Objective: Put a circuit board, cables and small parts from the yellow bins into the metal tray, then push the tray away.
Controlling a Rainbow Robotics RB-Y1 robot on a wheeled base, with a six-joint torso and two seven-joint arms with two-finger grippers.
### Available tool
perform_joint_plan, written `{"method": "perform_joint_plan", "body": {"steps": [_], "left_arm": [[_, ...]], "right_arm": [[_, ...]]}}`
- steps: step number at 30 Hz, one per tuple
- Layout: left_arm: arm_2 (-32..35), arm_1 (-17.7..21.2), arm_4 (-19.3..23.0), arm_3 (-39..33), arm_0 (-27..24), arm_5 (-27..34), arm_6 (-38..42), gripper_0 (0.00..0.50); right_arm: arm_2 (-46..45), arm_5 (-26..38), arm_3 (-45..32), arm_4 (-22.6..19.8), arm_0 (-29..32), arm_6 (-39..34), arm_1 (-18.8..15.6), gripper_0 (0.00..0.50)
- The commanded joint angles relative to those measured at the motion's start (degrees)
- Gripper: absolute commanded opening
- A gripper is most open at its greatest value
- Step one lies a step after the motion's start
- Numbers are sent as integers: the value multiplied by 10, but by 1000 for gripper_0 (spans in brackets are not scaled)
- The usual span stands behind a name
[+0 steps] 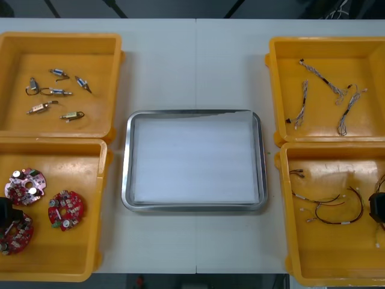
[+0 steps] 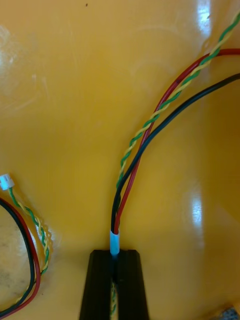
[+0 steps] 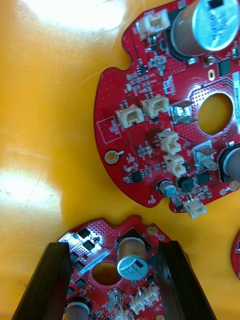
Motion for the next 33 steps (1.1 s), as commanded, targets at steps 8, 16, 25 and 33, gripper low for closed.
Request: {"method": "perform_joint_plan", "body": {"steps": [8,16,25,33], "left_arm": [[3,-14,-2,6,24,-7,-36,500],[-8,-14,-4,7,23,-18,-37,500],[-14,-14,-9,9,19,-27,-39,471],[-17,-14,-9,9,19,-27,-41,18]], "right_arm": [[3,-4,-4,-1,7,37,9,0],[-31,69,-44,-1,-11,40,9,0],[-80,162,-106,-5,-20,40,9,0],[-109,276,-171,-15,-62,40,9,0]]}}
